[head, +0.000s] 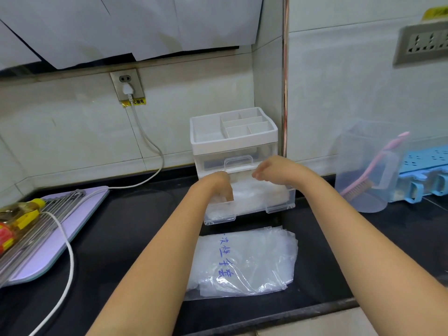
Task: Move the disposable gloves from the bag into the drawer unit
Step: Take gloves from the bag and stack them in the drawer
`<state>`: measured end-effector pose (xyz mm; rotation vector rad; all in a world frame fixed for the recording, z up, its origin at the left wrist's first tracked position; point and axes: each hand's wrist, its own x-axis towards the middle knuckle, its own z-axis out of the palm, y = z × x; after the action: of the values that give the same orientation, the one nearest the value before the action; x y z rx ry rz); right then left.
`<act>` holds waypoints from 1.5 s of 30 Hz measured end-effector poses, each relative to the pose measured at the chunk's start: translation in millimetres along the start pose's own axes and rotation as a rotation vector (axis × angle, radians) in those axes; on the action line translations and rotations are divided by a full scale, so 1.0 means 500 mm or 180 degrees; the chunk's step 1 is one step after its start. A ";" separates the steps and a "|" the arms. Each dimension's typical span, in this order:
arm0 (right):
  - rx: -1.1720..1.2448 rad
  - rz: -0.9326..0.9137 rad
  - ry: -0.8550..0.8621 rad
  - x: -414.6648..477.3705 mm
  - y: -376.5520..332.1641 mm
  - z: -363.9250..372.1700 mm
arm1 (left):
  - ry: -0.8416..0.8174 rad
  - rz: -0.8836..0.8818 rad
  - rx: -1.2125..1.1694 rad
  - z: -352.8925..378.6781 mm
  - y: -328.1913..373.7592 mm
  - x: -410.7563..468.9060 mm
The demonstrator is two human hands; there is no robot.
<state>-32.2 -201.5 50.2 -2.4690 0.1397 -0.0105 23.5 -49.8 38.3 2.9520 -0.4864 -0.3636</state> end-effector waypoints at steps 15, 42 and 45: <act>0.1041 -0.0139 0.0925 -0.211 0.126 0.034 | 0.1709 0.0944 -0.2170 0.138 0.042 -0.202; 0.1034 0.0241 0.1382 -0.188 0.233 0.206 | 0.1286 0.1410 -0.1222 0.364 0.107 -0.177; 0.1259 0.0215 0.1535 -0.198 0.235 0.204 | 0.1372 0.1333 -0.1186 0.366 0.108 -0.175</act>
<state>-137.9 -219.5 -100.0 -2.0235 0.3876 -0.5530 -120.1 -87.4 -110.1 2.3867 -0.8404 0.2049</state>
